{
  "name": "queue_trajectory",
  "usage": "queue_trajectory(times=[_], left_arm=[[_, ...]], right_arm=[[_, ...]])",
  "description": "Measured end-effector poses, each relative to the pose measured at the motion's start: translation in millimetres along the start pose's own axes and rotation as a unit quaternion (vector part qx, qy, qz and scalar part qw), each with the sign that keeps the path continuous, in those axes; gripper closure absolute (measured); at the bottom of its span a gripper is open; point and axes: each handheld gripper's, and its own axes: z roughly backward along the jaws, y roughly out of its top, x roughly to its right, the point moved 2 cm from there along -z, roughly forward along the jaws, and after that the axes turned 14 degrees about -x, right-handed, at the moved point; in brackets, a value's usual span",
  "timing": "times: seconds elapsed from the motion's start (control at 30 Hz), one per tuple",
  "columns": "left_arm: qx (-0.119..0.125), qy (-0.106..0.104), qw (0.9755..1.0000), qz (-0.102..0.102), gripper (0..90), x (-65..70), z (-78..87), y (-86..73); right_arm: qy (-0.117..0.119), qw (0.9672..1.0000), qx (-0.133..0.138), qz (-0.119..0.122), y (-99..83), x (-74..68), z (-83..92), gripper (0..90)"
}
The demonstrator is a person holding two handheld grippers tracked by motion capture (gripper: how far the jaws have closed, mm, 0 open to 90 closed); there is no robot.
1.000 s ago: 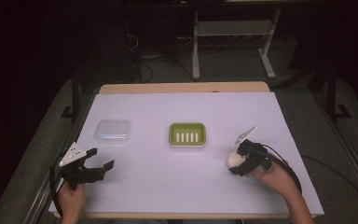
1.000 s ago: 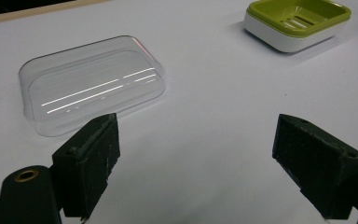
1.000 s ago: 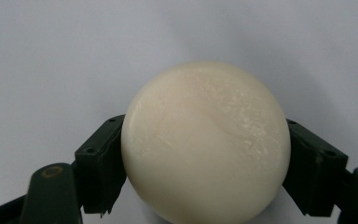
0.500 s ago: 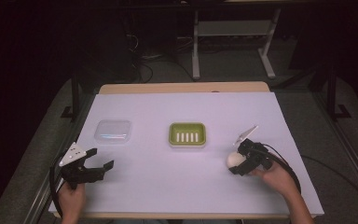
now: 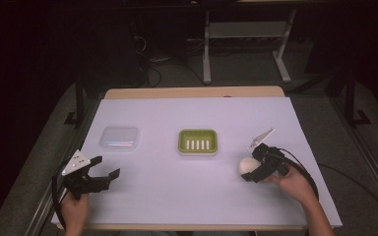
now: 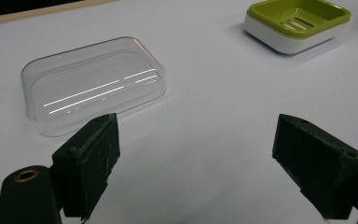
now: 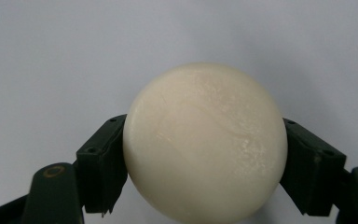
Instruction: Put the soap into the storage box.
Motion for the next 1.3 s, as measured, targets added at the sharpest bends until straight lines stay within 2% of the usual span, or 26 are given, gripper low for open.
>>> queue_trajectory(times=[0.17, 0.2, 0.27, 0.97, 1.3], left_arm=[[-0.001, 0.000, 1.0000, 0.001, 14.5, -0.1, -0.2, -0.1], [-0.001, 0.000, 1.0000, 0.001, 14.5, -0.1, -0.2, 0.0], [-0.001, 0.001, 1.0000, 0.000, 14.5, 0.0, -0.2, 0.0], [0.000, -0.001, 1.0000, -0.001, 14.5, 0.2, 0.2, 0.2], [0.002, -0.001, 1.0000, -0.001, 14.5, 0.5, 0.1, 0.3]], right_arm=[[0.011, 0.9998, 0.008, 0.013, 4.9, -2.7, 6.0, 23.9], [0.011, 0.9998, 0.008, 0.013, 4.9, -2.7, 6.0, 23.9], [0.004, 0.9995, 0.010, 0.029, 7.6, -2.4, 7.1, 23.9], [0.013, 0.9980, 0.018, 0.060, 28.1, -6.7, 18.4, 23.9], [0.009, 0.9963, 0.014, 0.084, 41.1, -8.8, 22.0, 23.9]])
